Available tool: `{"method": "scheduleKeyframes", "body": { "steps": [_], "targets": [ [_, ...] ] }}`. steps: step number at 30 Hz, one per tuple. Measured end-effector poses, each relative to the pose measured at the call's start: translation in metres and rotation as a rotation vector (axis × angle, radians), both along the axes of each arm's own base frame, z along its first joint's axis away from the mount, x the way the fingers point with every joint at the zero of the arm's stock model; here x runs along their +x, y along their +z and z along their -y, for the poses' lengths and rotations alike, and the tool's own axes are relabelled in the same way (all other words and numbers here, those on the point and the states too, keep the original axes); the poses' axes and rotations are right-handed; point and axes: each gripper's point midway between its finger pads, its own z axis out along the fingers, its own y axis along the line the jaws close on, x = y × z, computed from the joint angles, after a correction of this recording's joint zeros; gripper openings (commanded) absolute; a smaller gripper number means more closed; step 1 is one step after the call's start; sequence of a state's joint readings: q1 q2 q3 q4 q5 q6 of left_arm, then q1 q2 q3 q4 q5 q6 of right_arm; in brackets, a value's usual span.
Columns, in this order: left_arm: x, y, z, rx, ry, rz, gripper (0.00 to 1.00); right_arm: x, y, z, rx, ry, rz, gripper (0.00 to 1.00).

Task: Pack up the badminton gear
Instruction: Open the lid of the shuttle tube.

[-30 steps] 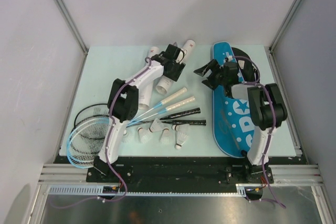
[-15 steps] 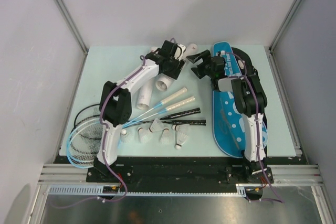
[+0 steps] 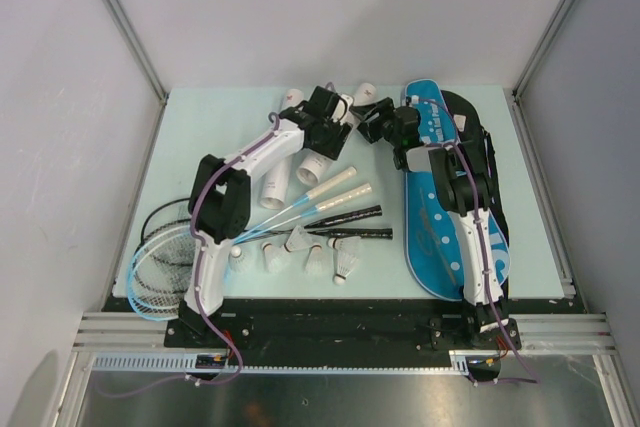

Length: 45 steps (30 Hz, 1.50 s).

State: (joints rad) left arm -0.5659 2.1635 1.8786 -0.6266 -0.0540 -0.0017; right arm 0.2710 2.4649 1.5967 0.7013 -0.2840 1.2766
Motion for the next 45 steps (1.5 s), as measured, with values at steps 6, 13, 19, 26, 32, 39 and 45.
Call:
{"method": "scheduleKeyframes", "body": {
  "steps": [6, 13, 19, 26, 32, 39, 45],
  "targets": [
    [0.002, 0.002, -0.003, 0.001, 0.017, 0.011, 0.89, 0.001, 0.014, -0.002, 0.019, 0.018, 0.092, 0.29],
    [0.003, 0.033, 0.003, -0.123, 0.023, 0.013, 1.0, -0.005, 0.05, 0.006, 0.022, 0.009, 0.301, 0.29],
    [0.025, 0.079, 0.013, -0.232, 0.002, 0.097, 1.0, -0.027, 0.08, 0.007, -0.015, -0.033, 0.414, 0.29],
    [0.041, 0.116, 0.027, -0.3, -0.1, 0.202, 0.99, -0.063, 0.128, -0.009, -0.034, -0.059, 0.535, 0.29],
    [0.038, 0.097, 0.039, -0.314, -0.22, 0.2, 0.66, -0.081, 0.123, -0.002, -0.065, -0.068, 0.525, 0.36],
    [0.019, 0.074, 0.037, -0.335, -0.299, 0.231, 0.58, -0.098, 0.099, 0.0, -0.089, -0.022, 0.441, 0.8],
    [-0.001, 0.097, 0.031, -0.362, -0.352, 0.311, 0.58, -0.113, 0.15, 0.012, -0.135, 0.006, 0.46, 1.0]
  ]
}}
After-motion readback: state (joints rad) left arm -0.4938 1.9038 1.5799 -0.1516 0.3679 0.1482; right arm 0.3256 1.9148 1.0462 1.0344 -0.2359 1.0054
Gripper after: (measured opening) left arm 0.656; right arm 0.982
